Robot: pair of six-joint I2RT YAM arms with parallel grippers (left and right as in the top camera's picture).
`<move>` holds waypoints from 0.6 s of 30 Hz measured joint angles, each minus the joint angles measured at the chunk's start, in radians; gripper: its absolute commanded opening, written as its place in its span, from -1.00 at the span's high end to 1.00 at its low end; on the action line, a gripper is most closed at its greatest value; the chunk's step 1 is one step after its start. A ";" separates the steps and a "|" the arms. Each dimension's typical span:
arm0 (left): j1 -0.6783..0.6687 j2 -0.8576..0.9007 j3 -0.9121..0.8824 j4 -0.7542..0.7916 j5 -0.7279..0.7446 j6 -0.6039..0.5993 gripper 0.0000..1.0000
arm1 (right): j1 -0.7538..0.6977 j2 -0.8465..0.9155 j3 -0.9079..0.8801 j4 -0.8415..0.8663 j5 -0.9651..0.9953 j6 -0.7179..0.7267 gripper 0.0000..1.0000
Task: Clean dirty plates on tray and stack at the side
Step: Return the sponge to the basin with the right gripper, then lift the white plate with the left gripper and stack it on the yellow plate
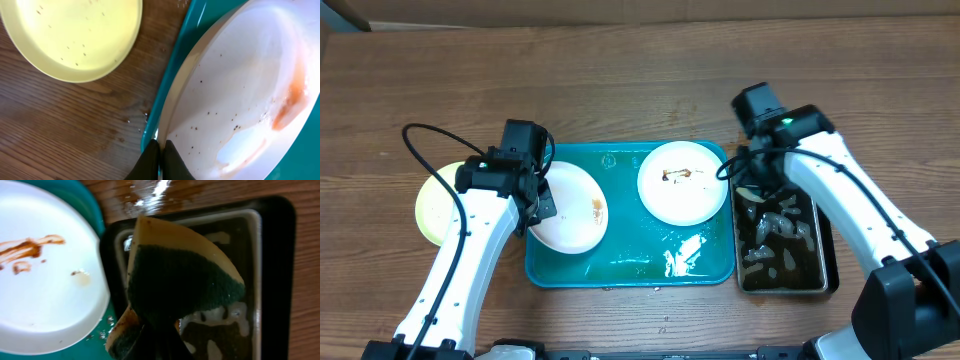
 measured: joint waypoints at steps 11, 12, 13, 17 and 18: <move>-0.037 -0.032 0.095 -0.014 -0.147 0.028 0.92 | -0.064 0.000 -0.073 0.017 -0.001 -0.023 0.92; -0.055 -0.032 0.096 -0.014 -0.166 0.029 0.92 | -0.064 0.000 -0.078 0.018 -0.001 -0.023 0.92; -0.074 -0.032 0.096 -0.014 -0.195 0.029 0.92 | -0.065 0.000 -0.084 0.018 -0.001 -0.023 0.92; -0.180 -0.032 0.096 -0.014 -0.323 0.029 0.92 | -0.065 0.000 -0.094 0.020 -0.002 -0.023 0.92; -0.211 -0.032 0.096 -0.014 -0.359 0.029 0.92 | -0.064 0.000 -0.094 0.022 -0.001 -0.023 0.93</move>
